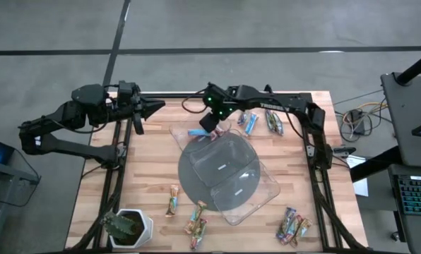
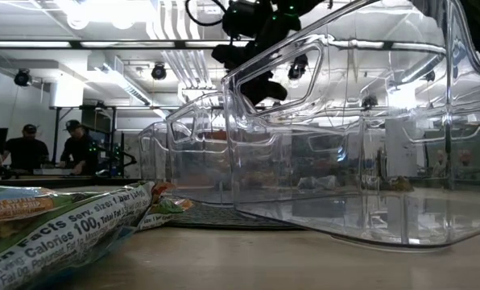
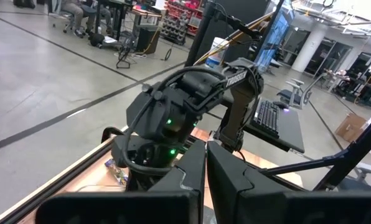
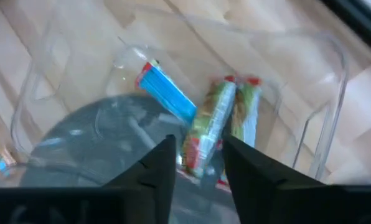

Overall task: Pick and place Granola Bars by type
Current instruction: Put the red granola bar into the top transparent bin

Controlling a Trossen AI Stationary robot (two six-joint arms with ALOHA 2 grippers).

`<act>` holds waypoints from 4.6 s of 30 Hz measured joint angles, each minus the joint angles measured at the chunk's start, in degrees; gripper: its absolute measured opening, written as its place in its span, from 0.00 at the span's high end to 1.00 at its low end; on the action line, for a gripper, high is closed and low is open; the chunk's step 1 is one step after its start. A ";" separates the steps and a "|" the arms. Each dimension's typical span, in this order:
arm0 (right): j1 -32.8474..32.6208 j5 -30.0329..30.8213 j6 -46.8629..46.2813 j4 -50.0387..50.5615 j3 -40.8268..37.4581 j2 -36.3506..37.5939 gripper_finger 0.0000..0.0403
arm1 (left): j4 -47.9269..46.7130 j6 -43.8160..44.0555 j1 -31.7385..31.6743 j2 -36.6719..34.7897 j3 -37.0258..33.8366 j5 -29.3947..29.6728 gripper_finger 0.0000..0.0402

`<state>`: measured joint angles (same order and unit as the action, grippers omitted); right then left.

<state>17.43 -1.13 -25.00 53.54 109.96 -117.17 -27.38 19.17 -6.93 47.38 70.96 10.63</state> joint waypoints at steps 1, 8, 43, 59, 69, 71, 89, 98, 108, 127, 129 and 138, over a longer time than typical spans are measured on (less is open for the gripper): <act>-0.02 0.02 0.92 0.09 0.78 -0.17 0.65 | -0.02 -0.17 -0.01 0.01 0.00 0.00 1.00; -0.76 -0.43 9.60 0.78 6.92 2.86 0.58 | -0.09 -0.65 0.00 0.43 0.00 -0.04 1.00; -6.23 1.48 23.37 1.72 6.51 42.56 0.98 | 10.75 -10.42 0.17 9.31 3.36 -33.38 1.00; -6.14 2.84 20.95 3.16 0.86 42.56 0.98 | -11.64 -18.82 8.54 23.26 12.76 -39.45 1.00; -6.17 5.70 22.17 2.99 -0.31 42.96 0.98 | -12.73 -21.96 15.57 33.19 12.35 -45.28 1.00; -6.17 5.76 23.27 2.91 -0.27 42.96 0.98 | -12.68 -21.46 16.33 35.31 12.35 -45.74 1.00; -6.17 5.66 26.18 3.23 1.35 44.02 0.98 | -0.64 -7.23 19.04 48.47 12.70 -45.13 1.00; -6.14 5.66 19.39 3.23 1.35 44.36 0.98 | -10.31 -21.26 23.97 48.04 12.68 -36.30 1.00; -6.14 6.26 18.96 3.19 1.31 44.25 0.98 | -12.52 -34.84 33.76 48.06 13.00 -17.78 1.00; -6.17 8.79 14.40 3.23 -0.57 44.20 0.98 | -12.32 -50.39 38.00 50.63 12.68 -9.04 0.97; -6.17 8.81 14.02 3.21 -0.60 44.22 0.98 | -12.30 -50.61 38.02 51.08 12.68 -9.13 0.93; -6.17 10.38 12.39 3.21 -0.60 44.23 0.98 | -10.98 -52.77 38.05 51.20 12.68 -9.04 0.66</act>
<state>11.27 9.26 -12.61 56.75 109.36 -72.95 -38.36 -33.60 31.11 98.59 83.64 1.58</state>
